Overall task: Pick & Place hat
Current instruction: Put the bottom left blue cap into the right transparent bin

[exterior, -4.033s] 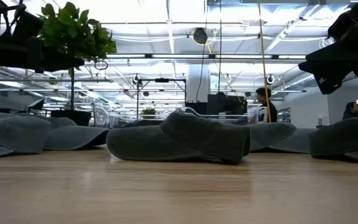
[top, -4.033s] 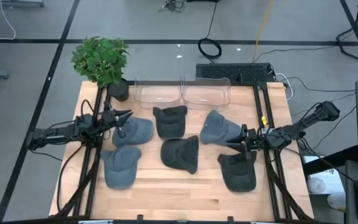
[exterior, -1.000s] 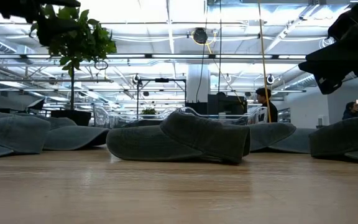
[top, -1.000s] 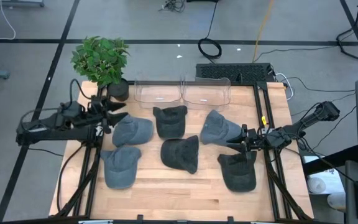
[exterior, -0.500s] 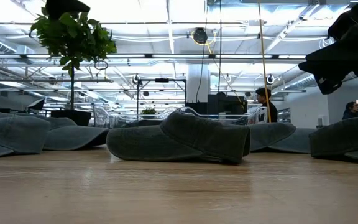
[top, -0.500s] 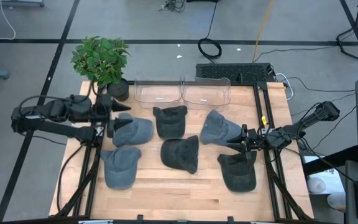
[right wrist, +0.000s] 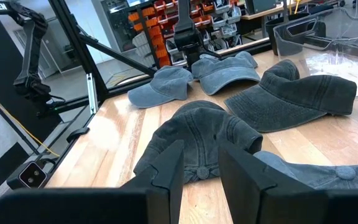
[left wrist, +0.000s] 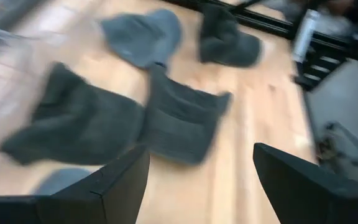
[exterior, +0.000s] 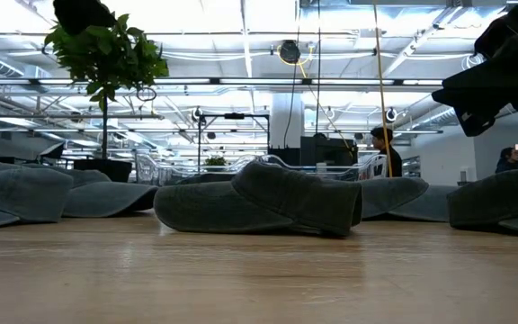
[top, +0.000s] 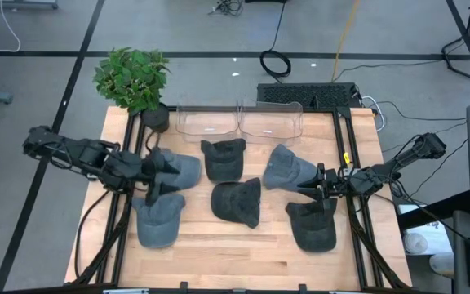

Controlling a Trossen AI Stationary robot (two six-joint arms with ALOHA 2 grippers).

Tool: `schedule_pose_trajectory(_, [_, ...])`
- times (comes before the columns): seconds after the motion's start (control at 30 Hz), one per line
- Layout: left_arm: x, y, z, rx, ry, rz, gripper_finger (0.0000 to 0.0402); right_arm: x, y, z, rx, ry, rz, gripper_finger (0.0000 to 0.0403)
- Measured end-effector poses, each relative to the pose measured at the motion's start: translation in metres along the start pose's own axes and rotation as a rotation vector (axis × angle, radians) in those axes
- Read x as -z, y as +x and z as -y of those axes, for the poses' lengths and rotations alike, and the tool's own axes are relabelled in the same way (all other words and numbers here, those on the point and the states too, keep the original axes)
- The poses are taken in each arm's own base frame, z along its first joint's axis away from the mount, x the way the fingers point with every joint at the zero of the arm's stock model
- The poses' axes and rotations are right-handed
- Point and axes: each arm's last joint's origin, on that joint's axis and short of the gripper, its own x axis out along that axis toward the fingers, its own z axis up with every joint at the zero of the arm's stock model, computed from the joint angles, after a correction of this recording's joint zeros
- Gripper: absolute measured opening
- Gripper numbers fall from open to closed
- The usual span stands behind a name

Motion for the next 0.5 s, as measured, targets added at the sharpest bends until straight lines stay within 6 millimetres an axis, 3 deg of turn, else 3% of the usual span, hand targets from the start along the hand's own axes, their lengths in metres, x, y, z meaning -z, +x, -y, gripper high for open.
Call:
schedule_pose_trajectory(0.2, [0.006, 0.013, 0.022, 0.125, -0.019, -0.140, 0.0298, 0.000, 0.000, 0.000, 0.000, 0.000, 0.000, 0.0089])
schedule_pose_trajectory(0.5, [0.020, 0.003, 0.070, 0.232, -0.021, -0.242, 0.0299, 0.000, 0.000, 0.000, 0.000, 0.000, 0.000, 0.0089])
